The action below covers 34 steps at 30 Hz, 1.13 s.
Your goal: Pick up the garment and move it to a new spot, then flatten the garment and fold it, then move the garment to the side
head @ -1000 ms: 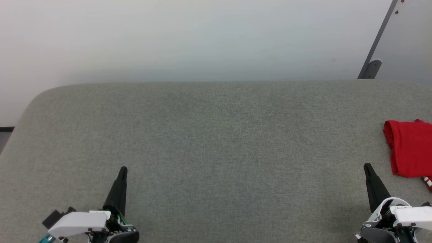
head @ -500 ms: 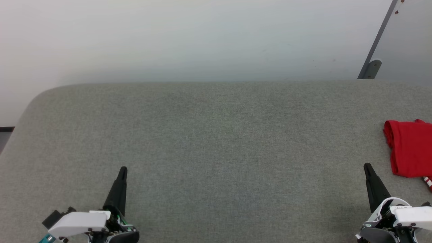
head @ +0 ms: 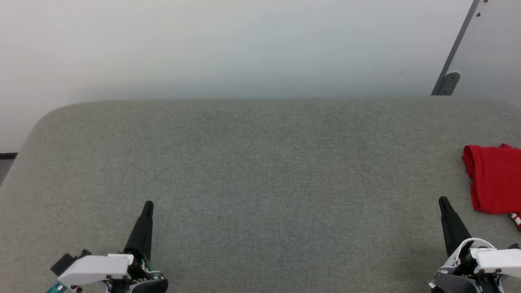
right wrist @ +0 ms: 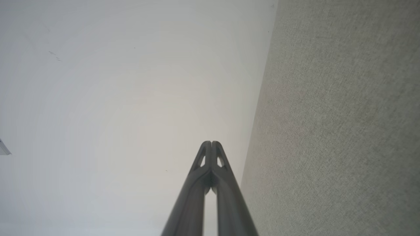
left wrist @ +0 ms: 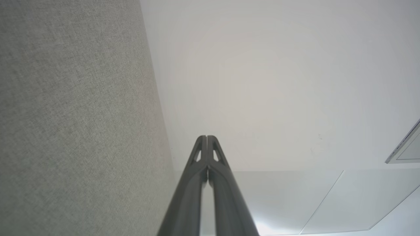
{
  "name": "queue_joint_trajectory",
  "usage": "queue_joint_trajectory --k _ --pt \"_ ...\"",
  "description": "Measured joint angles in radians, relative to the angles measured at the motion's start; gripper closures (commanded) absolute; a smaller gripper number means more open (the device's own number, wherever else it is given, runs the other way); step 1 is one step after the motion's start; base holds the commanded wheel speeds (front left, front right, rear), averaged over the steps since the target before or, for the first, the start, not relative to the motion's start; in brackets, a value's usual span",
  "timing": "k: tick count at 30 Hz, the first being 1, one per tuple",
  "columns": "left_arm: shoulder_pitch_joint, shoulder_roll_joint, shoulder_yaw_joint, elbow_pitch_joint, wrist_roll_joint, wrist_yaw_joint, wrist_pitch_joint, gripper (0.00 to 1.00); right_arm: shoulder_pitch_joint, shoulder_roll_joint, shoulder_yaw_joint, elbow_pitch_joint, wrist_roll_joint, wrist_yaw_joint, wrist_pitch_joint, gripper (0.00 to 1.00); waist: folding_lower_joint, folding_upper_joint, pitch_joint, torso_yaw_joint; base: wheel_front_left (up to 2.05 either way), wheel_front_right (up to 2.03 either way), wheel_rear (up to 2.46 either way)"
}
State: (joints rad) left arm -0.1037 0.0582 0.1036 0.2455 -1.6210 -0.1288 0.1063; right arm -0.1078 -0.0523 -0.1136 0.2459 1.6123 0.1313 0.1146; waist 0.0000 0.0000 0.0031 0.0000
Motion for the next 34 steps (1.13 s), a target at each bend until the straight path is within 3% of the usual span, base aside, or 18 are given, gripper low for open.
queue_joint_trajectory --k 34 --pt "0.000 -0.002 0.004 0.000 0.002 0.000 0.004 1.00 0.000 0.000 -0.001 0.000 0.000 0.000 0.000 1.00 0.0000 0.0000 0.000 0.000 0.00 0.00 0.00"
